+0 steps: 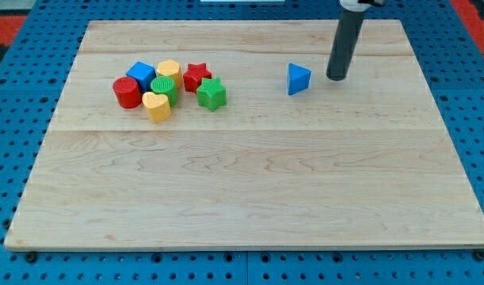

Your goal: Slide the blue triangle towards the green circle

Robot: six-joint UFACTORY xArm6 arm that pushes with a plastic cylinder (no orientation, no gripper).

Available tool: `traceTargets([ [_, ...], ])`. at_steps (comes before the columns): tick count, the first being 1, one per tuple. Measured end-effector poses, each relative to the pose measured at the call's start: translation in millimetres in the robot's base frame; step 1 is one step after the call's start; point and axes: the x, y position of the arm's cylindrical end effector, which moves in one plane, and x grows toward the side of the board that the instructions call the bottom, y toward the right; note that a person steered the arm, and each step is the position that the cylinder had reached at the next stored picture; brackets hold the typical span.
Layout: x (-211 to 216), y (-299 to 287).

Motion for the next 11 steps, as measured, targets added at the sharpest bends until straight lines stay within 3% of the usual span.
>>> traceTargets([
  [1, 11, -70],
  [2, 54, -123],
  [3, 82, -138],
  [4, 74, -81],
  [5, 116, -74],
  [6, 126, -125],
  [7, 109, -179],
  [9, 109, -139],
  [10, 109, -58],
  [11, 98, -89],
])
